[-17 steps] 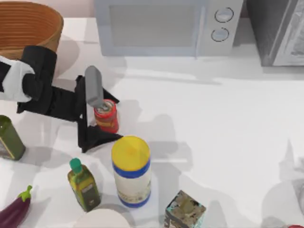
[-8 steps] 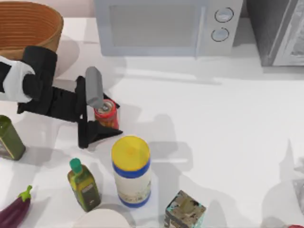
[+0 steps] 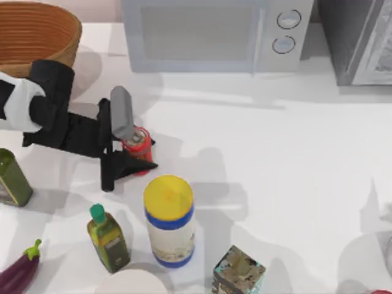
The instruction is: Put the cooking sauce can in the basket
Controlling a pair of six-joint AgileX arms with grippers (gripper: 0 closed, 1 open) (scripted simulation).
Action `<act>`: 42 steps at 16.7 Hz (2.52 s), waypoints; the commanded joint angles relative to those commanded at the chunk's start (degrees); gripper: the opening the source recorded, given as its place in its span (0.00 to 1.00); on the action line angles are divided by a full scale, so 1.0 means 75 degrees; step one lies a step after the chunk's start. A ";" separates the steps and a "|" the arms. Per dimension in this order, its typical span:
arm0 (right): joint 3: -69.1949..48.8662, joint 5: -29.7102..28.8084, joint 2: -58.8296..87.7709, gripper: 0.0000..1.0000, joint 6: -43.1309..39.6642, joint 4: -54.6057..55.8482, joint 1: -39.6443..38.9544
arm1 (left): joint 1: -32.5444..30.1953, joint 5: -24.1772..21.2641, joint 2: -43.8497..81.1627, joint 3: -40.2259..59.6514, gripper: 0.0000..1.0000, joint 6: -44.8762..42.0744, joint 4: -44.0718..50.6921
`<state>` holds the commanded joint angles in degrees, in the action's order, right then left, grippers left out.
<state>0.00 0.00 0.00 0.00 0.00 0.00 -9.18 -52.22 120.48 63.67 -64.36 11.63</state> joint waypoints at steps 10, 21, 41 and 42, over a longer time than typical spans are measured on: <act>0.0000 0.0000 0.0000 1.00 0.0000 0.0000 0.0000 | 0.0047 0.0098 -0.0110 0.0069 0.00 0.0094 0.0041; 0.0000 0.0000 0.0000 1.00 0.0000 0.0000 0.0000 | 0.1580 0.4440 -0.2651 0.3182 0.00 0.5785 0.1392; 0.0000 0.0000 0.0000 1.00 0.0000 0.0000 0.0000 | 0.1909 0.6367 -0.1590 0.3786 0.00 0.8047 0.0721; 0.0000 0.0000 0.0000 1.00 0.0000 0.0000 0.0000 | 0.1899 0.6367 -0.1483 0.3797 0.00 0.8050 0.0621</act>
<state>0.00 0.00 0.00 0.00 0.00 0.00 5.07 -4.47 109.35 92.15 -3.98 16.28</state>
